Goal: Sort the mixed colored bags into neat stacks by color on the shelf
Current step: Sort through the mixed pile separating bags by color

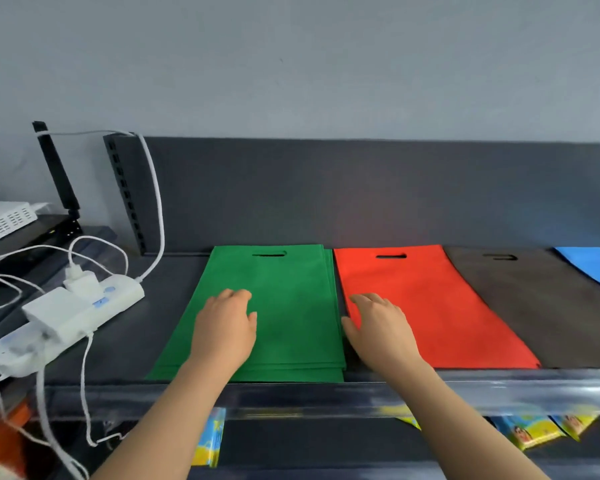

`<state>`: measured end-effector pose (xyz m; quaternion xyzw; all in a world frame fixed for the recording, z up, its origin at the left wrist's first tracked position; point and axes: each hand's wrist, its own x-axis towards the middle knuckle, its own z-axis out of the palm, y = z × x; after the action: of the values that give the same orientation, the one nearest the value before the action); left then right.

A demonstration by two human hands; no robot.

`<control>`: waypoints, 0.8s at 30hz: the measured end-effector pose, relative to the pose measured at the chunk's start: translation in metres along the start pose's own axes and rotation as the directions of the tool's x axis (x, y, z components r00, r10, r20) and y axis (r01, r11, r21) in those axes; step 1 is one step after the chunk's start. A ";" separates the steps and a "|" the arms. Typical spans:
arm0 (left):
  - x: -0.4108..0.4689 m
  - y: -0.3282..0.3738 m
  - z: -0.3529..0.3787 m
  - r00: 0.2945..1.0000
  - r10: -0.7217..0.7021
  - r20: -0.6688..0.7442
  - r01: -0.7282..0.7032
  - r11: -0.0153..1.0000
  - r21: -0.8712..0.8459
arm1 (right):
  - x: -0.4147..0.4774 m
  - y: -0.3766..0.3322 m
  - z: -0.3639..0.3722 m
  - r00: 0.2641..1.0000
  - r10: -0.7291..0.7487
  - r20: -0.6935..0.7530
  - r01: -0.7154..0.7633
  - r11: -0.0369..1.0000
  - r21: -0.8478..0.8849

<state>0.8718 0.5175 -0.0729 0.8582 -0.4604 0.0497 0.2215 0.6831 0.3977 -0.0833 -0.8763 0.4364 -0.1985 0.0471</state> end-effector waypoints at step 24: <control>-0.061 0.381 0.097 0.878 0.479 -0.009 -0.461 0.841 -0.284 | -0.132 0.321 -0.168 0.914 0.383 -0.133 -0.394 0.916 -0.071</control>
<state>0.5159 0.3404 -0.0501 0.6805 -0.6657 0.0106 0.3061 0.3074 0.3192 -0.0522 -0.7603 0.6128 -0.2145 0.0178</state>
